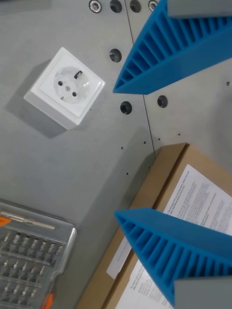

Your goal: Move above the white socket

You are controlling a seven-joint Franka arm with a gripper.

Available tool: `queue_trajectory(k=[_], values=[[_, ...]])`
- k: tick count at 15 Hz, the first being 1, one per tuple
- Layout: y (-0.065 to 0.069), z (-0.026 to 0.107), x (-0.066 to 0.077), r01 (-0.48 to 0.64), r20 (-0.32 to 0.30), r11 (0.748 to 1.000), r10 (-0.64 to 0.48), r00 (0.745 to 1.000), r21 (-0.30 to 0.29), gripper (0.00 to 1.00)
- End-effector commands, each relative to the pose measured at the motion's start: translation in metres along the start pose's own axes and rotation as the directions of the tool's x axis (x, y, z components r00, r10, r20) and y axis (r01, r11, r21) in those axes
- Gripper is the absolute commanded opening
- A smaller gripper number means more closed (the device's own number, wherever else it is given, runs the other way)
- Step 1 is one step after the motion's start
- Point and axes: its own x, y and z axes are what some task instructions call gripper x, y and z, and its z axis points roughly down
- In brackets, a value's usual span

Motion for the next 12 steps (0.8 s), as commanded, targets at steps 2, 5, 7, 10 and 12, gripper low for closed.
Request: queue_trajectory(k=[2,5,7,10,12], values=[[0.0000,-0.0019,0.0001,0.000,-0.005,1.000,0.000,1.000,0.000,1.00],[0.0002,-0.0017,0.0002,0.009,-0.006,1.000,-0.009,1.000,0.001,1.00],[0.0005,-0.0013,0.0002,0.021,-0.006,1.000,-0.021,1.000,0.001,1.00],[0.0013,-0.0002,0.0002,0.047,-0.009,0.999,-0.047,0.999,0.003,1.00],[0.0023,0.0012,0.0003,0.069,-0.012,0.998,-0.069,0.998,0.005,1.00]])
